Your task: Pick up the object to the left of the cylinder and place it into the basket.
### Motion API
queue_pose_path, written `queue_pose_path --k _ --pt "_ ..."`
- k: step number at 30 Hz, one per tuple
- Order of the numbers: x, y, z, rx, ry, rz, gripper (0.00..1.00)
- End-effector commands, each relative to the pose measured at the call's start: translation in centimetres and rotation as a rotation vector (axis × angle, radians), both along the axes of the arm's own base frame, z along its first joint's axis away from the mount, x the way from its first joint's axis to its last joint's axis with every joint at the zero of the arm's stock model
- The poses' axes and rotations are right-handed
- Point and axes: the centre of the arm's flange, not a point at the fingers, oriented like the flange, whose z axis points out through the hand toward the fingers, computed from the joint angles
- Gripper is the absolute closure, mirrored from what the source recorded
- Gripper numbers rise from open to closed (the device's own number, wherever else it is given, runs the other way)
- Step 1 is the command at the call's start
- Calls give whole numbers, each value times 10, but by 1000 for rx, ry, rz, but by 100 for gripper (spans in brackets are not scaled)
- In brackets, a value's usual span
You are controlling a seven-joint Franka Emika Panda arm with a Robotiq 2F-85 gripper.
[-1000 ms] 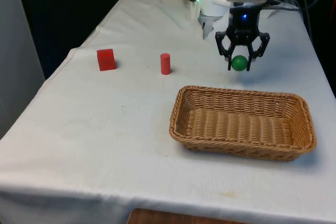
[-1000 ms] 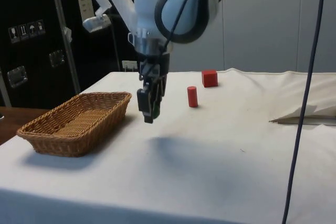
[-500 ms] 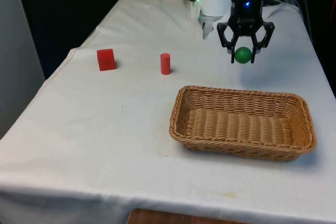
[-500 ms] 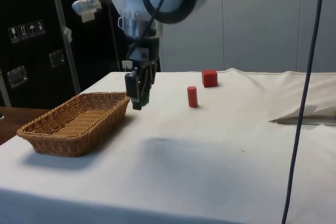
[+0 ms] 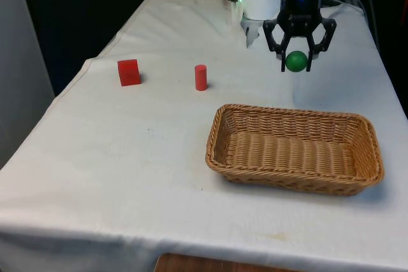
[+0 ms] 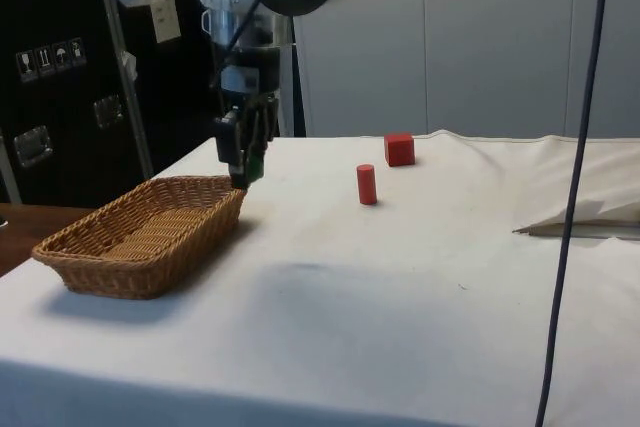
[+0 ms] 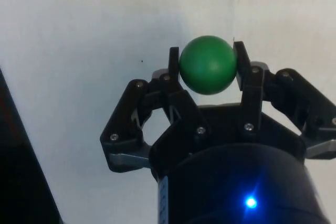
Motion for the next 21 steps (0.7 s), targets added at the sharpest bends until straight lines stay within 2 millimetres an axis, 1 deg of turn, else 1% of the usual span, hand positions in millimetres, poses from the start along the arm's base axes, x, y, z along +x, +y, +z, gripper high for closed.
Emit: queue_pose_path --k 1,4,5,8,9,12,16,17,18,21 --pt "6 0 1 -4 -1 0 100" --pt "16 0 4 -7 -10 -2 100" --pt "16 0 4 -7 -10 -2 100" --pt "28 1 8 -11 -17 -2 100" --pt "26 1 8 -13 -23 -1 100" --pt "40 1 11 -15 -22 -4 100" --pt "52 1 13 -21 -27 -5 100" --pt "51 1 13 -29 -33 -4 100" --pt "58 1 13 -24 -28 -6 100" --pt "67 1 13 -30 -33 -7 100"
